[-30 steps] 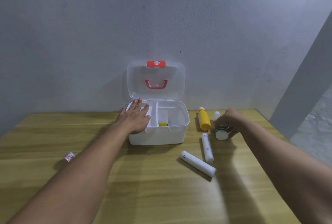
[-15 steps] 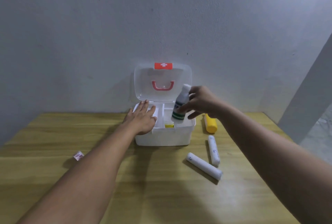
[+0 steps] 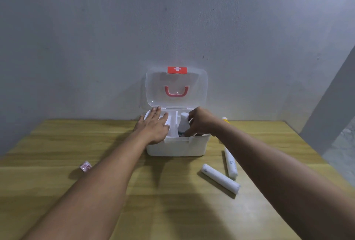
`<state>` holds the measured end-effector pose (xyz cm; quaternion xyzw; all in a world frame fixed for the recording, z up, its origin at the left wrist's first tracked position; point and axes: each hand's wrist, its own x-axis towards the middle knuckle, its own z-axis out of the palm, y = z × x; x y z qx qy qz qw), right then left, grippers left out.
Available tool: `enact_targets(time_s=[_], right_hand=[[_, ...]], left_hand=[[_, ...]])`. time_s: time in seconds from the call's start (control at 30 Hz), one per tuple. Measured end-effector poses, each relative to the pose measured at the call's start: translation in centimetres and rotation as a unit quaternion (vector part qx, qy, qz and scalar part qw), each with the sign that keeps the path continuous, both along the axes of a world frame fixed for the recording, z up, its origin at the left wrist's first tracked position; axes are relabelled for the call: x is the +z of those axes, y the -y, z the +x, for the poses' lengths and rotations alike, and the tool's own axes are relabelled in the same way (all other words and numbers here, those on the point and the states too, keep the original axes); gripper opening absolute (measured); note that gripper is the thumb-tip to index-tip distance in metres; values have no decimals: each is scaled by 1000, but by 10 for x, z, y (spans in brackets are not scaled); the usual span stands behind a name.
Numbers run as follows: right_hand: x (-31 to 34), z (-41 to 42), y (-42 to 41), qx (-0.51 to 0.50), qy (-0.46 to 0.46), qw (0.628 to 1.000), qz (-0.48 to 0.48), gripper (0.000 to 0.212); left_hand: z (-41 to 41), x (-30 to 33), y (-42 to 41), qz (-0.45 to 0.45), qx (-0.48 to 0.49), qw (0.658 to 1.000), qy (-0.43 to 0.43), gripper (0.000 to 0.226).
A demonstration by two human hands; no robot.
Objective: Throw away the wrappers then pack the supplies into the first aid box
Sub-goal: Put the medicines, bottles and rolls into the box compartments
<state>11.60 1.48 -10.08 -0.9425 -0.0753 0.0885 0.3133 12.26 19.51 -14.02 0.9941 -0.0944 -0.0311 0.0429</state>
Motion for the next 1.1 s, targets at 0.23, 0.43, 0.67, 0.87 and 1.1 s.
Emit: enact_targets(time_s=[0.23, 0.43, 0.67, 0.87, 1.1], right_hand=[[0, -4, -1, 24, 26, 999, -40, 43], [16, 1, 34, -54, 48, 989, 128, 25], [-26, 20, 100, -266, 72, 958, -77, 20], [-50, 18, 101, -302, 24, 951, -60, 40], [-21, 17, 102, -302, -53, 863, 402, 24]], left_hand=[[1, -3, -1, 4, -2, 1000, 6, 56], [2, -2, -2, -3, -2, 1000, 3, 56], [1, -2, -1, 2, 0, 1000, 0, 56], [0, -2, 0, 5, -2, 1000, 5, 56], [1, -1, -1, 8, -1, 1000, 2, 56]])
